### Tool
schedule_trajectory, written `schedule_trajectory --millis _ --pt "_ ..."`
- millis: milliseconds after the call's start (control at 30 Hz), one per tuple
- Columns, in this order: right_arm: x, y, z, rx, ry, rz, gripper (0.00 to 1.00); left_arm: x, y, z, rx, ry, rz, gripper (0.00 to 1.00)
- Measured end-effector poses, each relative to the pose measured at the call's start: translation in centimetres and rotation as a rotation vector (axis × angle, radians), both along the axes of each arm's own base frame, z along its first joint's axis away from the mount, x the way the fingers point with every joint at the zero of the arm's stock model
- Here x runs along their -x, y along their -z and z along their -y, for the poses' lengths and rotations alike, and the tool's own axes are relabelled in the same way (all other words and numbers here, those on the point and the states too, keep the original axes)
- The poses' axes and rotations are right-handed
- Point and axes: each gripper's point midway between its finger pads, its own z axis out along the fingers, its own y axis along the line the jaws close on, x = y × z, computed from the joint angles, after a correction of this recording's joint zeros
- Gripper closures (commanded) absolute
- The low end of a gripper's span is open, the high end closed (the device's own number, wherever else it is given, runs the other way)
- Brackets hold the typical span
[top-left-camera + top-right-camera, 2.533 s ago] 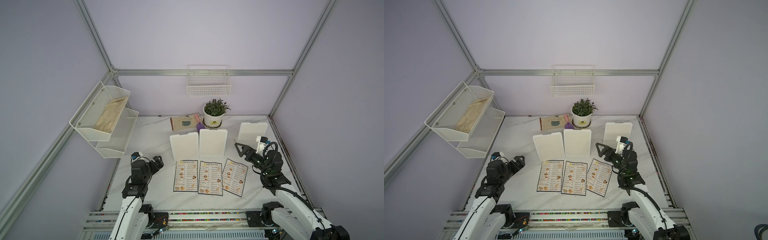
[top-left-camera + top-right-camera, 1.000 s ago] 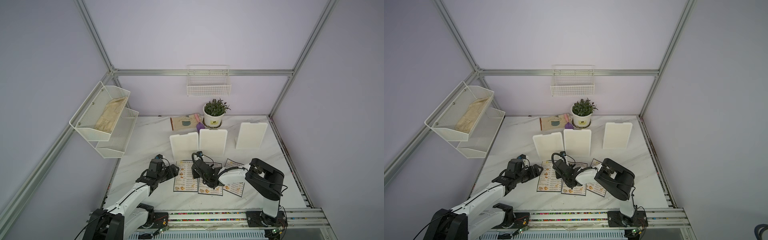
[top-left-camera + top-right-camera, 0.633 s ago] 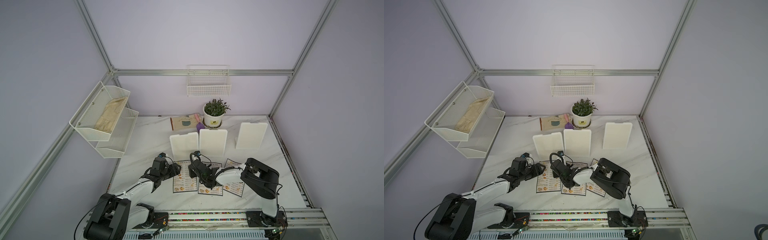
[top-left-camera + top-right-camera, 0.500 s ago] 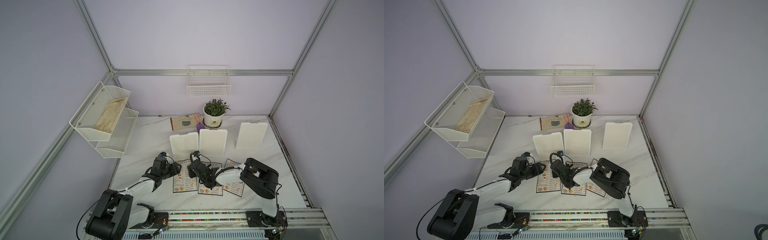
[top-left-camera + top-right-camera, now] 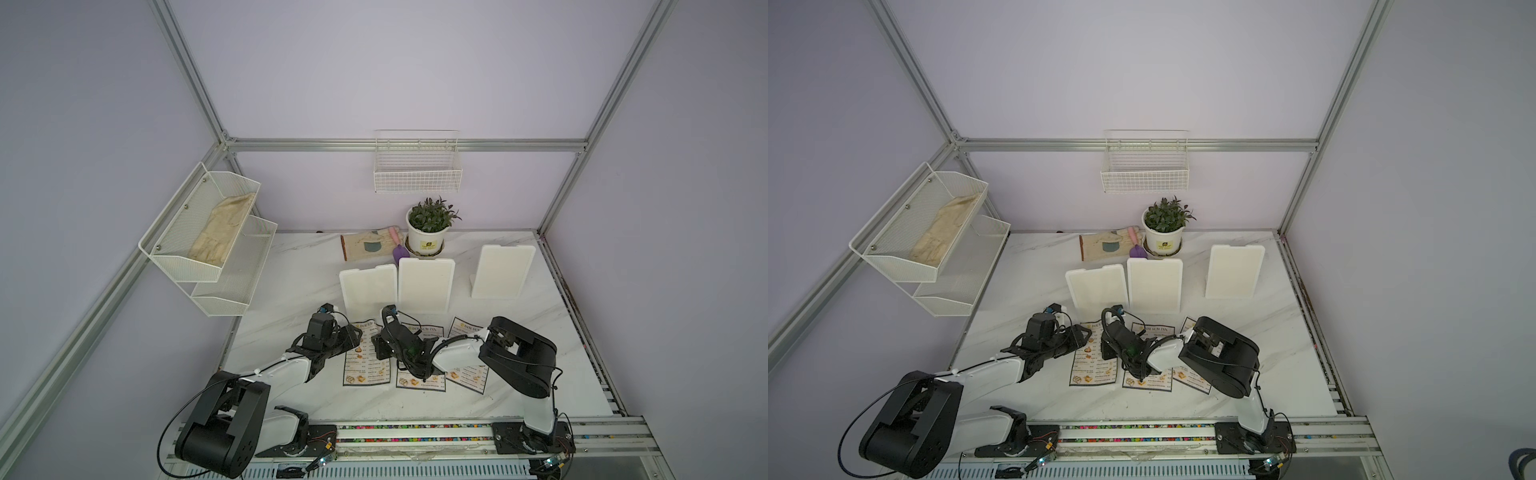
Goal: Insert the menus into the narrow rack
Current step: Pick up the menu from the center of the board.
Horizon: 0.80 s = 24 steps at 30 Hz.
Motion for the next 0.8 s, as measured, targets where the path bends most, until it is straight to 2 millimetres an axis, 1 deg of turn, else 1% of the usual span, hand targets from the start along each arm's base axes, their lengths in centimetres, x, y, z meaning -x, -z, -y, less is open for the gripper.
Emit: schedule_trajectory --millis 67,167,300,333,433,633,700,800 --pt "0.1 0.1 0.0 0.000 0.000 -0.003 0.82 0.1 -0.1 0.0 0.000 0.001 -0.001 0.43" --pt "0.2 0.1 0.3 0.000 0.001 -0.005 0.86 0.5 -0.4 0.0 -0.001 0.003 -0.003 0.30" --pt "0.7 -0.2 1.0 0.007 -0.002 -0.007 0.87 1.1 -1.3 -0.3 -0.001 0.000 0.000 0.02" --pt "0.8 -0.5 1.2 0.004 -0.002 -0.006 0.87 1.2 -1.6 -0.3 0.001 -0.002 0.006 0.00" --pt "1.1 -2.1 1.7 -0.019 -0.004 0.011 0.87 1.5 -3.0 -0.7 0.008 -0.020 0.034 0.00" --pt "2.1 -7.2 3.1 -0.113 -0.015 0.071 0.90 1.5 -5.8 -2.0 0.028 -0.114 0.108 0.00" --pt "2.5 -8.6 3.8 -0.138 -0.018 0.090 0.90 1.3 -7.2 -2.2 0.052 -0.134 0.168 0.00" --pt "3.2 -10.0 5.0 -0.163 -0.017 0.113 0.91 1.6 -8.7 -2.4 0.093 -0.143 0.272 0.00"
